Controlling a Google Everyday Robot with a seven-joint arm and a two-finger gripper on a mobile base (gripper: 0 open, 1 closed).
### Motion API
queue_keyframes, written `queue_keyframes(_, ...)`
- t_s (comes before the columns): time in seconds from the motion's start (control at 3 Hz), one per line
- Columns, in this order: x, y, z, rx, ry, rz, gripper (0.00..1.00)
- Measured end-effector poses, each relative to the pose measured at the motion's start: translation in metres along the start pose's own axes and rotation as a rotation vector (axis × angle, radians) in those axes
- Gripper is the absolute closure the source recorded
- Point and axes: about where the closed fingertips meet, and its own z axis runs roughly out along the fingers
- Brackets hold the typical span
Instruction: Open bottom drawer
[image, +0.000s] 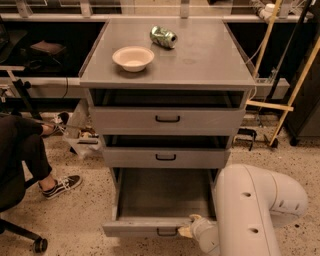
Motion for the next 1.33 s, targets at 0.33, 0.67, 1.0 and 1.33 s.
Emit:
queue_keyframes(0.33, 0.002, 0.0004, -0.0012, 0.003, -0.004, 0.007, 1.0)
queue_keyframes(0.67, -0.0004, -0.0002, -0.0002, 0.003, -0.004, 0.007, 1.0)
queue_keyframes(1.0, -0.0004, -0.0002, -0.0002, 0.003, -0.004, 0.007, 0.81)
queue_keyframes(1.33, -0.0004, -0.0002, -0.0002, 0.003, -0.004, 0.007, 0.5)
